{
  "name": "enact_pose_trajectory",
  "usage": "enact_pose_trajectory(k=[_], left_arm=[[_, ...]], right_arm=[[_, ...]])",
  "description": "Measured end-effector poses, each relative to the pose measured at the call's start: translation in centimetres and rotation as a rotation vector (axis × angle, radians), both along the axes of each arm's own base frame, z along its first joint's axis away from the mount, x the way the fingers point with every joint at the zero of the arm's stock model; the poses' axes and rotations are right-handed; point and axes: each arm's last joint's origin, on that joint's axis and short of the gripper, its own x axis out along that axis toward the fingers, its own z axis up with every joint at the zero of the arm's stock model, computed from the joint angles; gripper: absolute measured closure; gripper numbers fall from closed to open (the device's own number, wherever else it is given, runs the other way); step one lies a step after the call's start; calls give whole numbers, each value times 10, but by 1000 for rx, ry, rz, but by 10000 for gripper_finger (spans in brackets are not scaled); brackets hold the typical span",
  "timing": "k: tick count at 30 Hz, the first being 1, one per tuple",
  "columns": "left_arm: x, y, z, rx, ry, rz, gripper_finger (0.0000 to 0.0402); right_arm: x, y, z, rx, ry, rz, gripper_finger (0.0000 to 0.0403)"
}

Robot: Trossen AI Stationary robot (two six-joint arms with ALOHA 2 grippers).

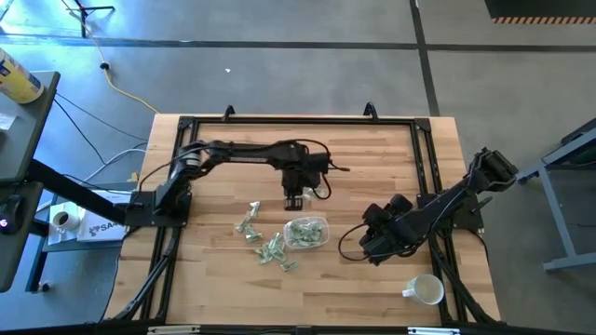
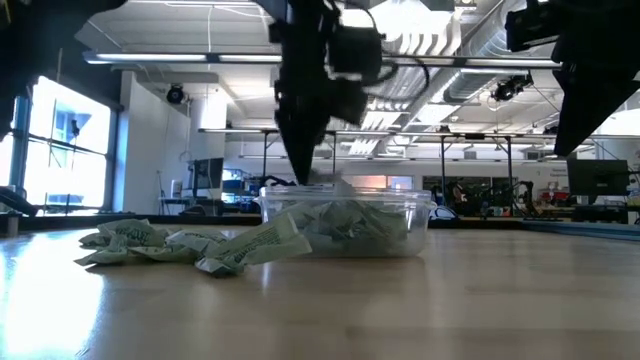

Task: Pick and place Stevia / Truvia into bins
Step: Put the stevia packet into the transparent bin

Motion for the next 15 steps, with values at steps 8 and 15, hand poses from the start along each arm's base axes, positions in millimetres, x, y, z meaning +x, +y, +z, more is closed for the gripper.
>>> enact_pose_trajectory(k=[8,15], left_arm=[[-2,-49,38,-89,-156,5,367],[16,-99,7,-101,-145,-54,366]], right_arm=[[0,0,0,-25,13,48,199],[-1,7,0,7,2,70,199]])
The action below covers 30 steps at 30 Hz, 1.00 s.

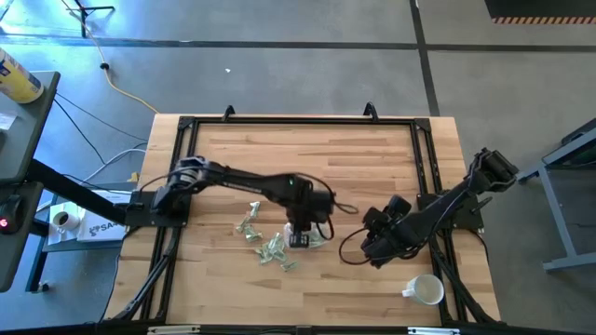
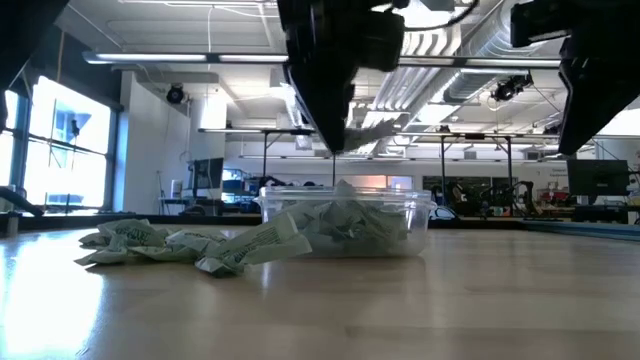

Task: Pick and place Stevia / Truvia into bins
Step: Put the stevia packet into the transparent bin

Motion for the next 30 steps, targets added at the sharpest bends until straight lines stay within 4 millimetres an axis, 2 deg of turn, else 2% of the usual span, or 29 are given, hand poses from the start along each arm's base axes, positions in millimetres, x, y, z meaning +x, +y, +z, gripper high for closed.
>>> enact_pose_trajectory(k=[4,7,11,16,23,25,28,30], left_arm=[[5,-2,-25,53,77,74,355],[1,2,-32,113,145,127,340],[-2,3,-31,124,181,134,311],[2,-1,-29,16,145,128,293],[11,2,-27,0,62,149,324],[10,6,-20,23,67,152,333],[12,19,-5,119,21,150,341],[13,35,3,160,10,135,343]], right_arm=[[-2,6,0,22,-15,10,199],[-4,11,0,31,-32,2,199],[-7,15,0,35,-40,4,199],[-8,16,0,30,-44,10,199],[-7,13,0,12,-48,6,199],[-7,13,0,4,-43,7,199],[-8,12,0,-7,-36,9,198],[-9,11,0,-13,-27,9,199]])
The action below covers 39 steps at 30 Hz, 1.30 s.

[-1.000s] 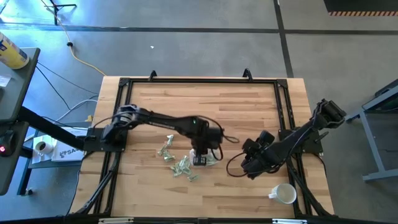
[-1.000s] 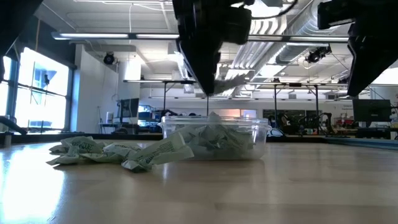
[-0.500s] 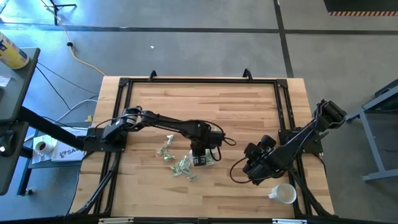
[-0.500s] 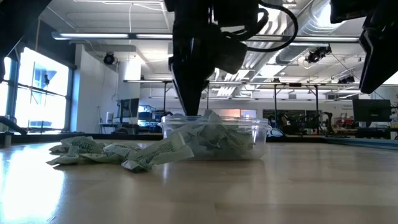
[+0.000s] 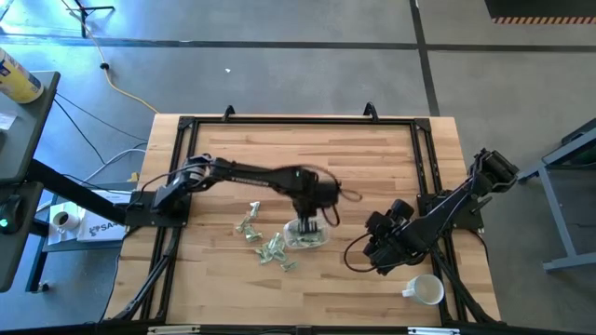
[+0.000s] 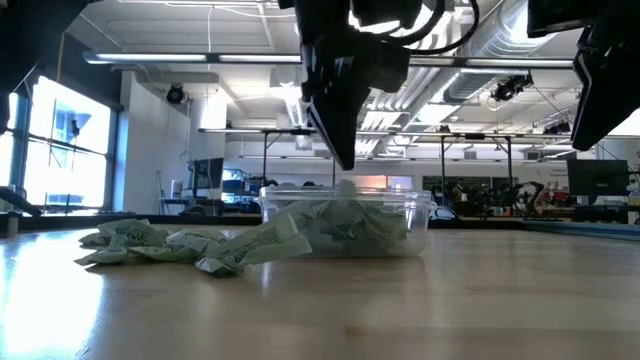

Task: Pick and place Stevia / Truvia into bins
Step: Put the stevia packet into the transparent bin

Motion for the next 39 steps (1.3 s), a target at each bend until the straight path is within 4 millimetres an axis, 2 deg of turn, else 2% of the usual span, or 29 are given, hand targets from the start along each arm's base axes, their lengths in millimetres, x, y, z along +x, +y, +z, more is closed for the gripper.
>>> enact_pose_trajectory(k=[4,9,12,19,24,27,32,36,39], left_arm=[[7,36,7,-9,-91,-132,344],[9,71,-3,61,-94,-279,330],[9,79,-11,66,-73,-275,292],[21,88,-27,72,-128,-284,167],[30,99,-50,98,-130,-317,125],[30,102,-69,73,-74,-314,124],[33,104,-82,62,-57,-314,149],[32,106,-83,61,-49,-312,190],[31,110,-83,80,-38,-301,239]], right_arm=[[0,0,0,3,7,-1,198],[-2,-2,0,-17,18,-11,198],[-3,-2,0,-18,11,-43,198],[0,-7,1,-13,-2,-86,198],[5,-15,1,-15,0,-121,198],[9,-20,1,-15,-2,-130,198],[12,-24,0,-8,3,-136,198],[13,-25,0,-1,4,-141,198],[13,-25,0,2,6,-142,198]])
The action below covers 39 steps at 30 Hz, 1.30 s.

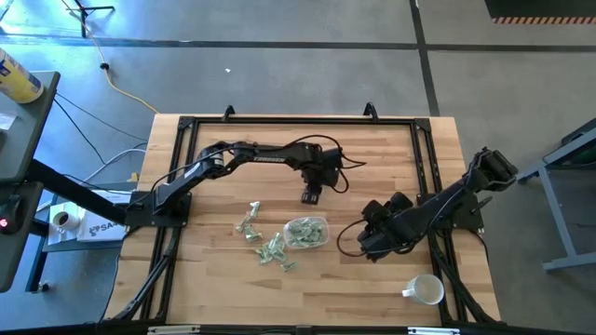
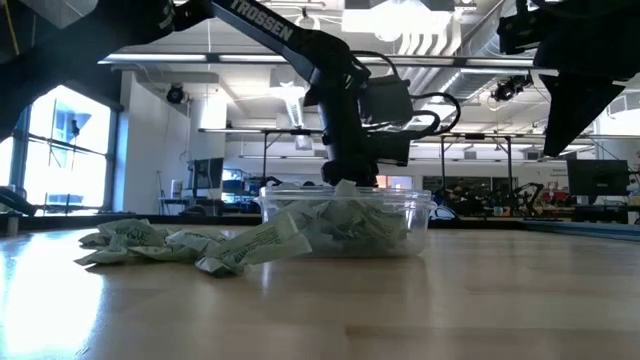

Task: Pick and place Stevia / Truvia into bins
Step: Put the stevia packet into the transparent bin

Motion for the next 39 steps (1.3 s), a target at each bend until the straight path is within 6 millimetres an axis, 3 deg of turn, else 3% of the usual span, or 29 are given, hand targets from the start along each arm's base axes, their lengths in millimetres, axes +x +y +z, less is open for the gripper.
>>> enact_pose_trajectory(k=[7,11,14,16,21,23,27,29,35,39], left_arm=[[-7,6,4,40,56,65,379],[-17,-3,27,20,162,148,365],[-22,-24,74,-6,116,161,351],[-23,-46,98,-59,57,137,365],[-22,-99,120,-108,-35,92,379],[-22,-116,117,-136,-23,84,365],[-20,-142,86,-155,42,83,348],[-16,-151,72,-169,-10,84,357],[-17,-149,44,-180,-12,186,379],[-23,-151,51,-122,8,219,315]], right_arm=[[-1,0,0,-3,4,3,199],[-3,5,0,-18,-4,28,199],[-5,8,0,-23,-1,50,199],[-7,10,0,-28,5,67,199],[-8,11,1,-39,18,101,199],[-8,11,1,-42,24,116,199],[-6,12,0,-39,21,143,199],[-6,13,0,-39,20,151,199],[-7,18,0,-20,10,166,199],[-11,23,0,-10,-1,165,199]])
